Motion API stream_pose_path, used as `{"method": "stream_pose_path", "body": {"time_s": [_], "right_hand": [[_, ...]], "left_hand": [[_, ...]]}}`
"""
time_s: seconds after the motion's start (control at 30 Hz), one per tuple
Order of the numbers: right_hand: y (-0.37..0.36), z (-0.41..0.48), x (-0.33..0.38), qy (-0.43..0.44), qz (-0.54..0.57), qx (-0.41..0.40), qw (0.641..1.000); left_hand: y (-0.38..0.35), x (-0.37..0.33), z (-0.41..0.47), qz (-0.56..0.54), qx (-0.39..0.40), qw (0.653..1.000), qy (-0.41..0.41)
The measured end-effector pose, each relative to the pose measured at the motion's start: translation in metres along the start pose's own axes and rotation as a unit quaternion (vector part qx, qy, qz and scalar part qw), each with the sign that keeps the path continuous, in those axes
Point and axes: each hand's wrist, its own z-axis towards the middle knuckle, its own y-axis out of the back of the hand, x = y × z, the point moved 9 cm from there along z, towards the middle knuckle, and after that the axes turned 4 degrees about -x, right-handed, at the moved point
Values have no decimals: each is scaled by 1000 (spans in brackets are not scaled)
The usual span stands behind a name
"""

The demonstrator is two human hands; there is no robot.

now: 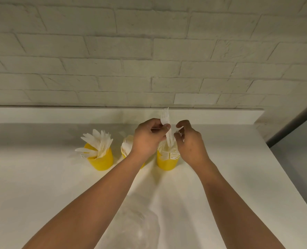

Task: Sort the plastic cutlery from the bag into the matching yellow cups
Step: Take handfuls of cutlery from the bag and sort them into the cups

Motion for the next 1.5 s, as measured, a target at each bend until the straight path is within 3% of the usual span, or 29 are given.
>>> {"method": "stream_pose_path", "body": {"time_s": [0.13, 0.3, 0.53, 0.83, 0.93, 1.2, 1.37, 1.5], "right_hand": [[1, -3, -6, -1, 7, -28, 1000], [-4, -4, 0, 68, -52, -16, 996], [-4, -4, -3, 60, -28, -29, 997], [-14, -13, -11, 58, -63, -16, 996], [-19, -13, -17, 53, -78, -8, 996], [-13, -16, -21, 23, -64, -17, 998], [-13, -11, -25, 8, -60, -10, 998], [-10, -8, -22, 12, -58, -15, 998]], "left_hand": [[-4, 8, -2, 102, -4, 994, -33], [-8, 12, -6, 213, 22, 974, -74], [-13, 11, -6, 285, 53, 952, -94], [-19, -5, -6, 453, 69, 864, -206], [-20, -6, -11, 454, 64, 859, -227], [-13, -7, -12, 368, 29, 899, -237], [-26, -7, -14, 429, 97, 849, -293], [-32, -2, -18, 470, 91, 819, -316]]}}
